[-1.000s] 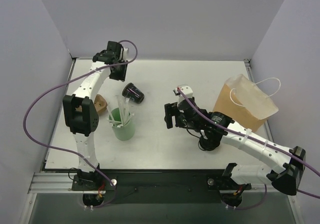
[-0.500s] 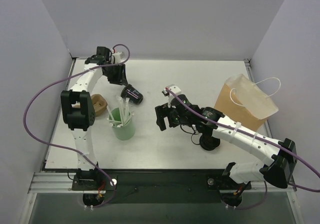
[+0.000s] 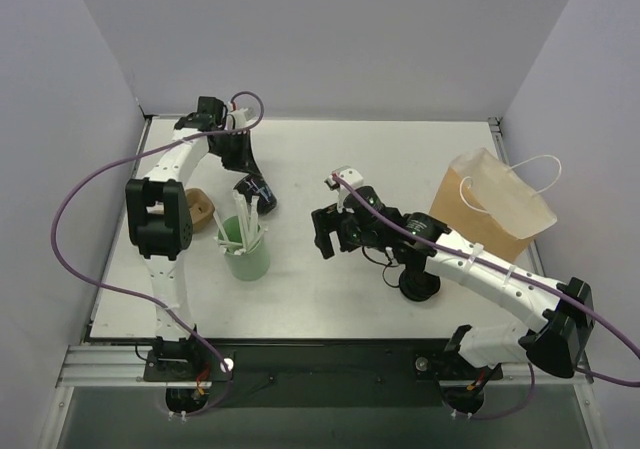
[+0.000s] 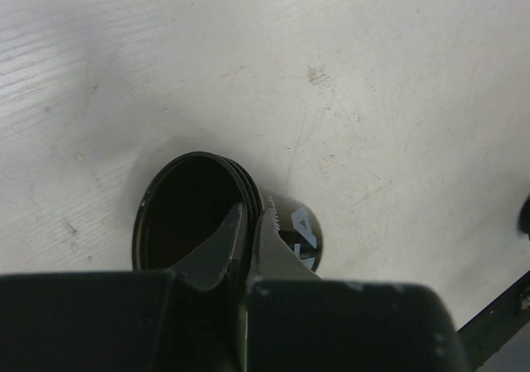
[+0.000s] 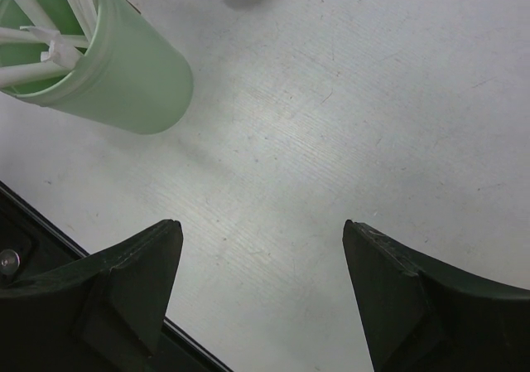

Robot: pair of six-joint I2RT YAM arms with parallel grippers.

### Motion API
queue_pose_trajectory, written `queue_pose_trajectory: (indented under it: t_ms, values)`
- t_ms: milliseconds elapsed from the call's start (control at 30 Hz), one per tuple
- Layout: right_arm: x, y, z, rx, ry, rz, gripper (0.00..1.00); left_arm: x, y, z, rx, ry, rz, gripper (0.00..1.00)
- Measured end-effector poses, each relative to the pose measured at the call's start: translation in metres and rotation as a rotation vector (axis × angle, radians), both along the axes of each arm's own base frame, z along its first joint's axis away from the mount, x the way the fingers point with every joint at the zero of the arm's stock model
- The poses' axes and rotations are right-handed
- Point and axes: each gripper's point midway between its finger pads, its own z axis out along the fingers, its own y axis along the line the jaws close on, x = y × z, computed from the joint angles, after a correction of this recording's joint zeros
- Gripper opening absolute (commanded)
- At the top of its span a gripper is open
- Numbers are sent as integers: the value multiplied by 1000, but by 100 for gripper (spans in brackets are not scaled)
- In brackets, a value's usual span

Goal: Pack the takeout coffee

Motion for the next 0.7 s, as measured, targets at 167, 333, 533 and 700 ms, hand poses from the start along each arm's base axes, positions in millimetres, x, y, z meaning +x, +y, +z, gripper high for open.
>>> queue_pose_trajectory:
  t_ms: [167, 333, 533, 700]
  values:
    - [16, -2, 9, 13, -54, 1, 80, -6, -16, 28, -11, -47, -30, 0]
    - [39, 5, 30, 57, -171, 24, 84, -18, -46, 61, 40, -141, -85, 0]
    - [59, 20, 58, 155, -301, 64, 87, -53, -109, 114, 46, -279, -189, 0]
    - [64, 26, 43, 207, -355, 79, 91, -68, -122, 158, -4, -368, -155, 0]
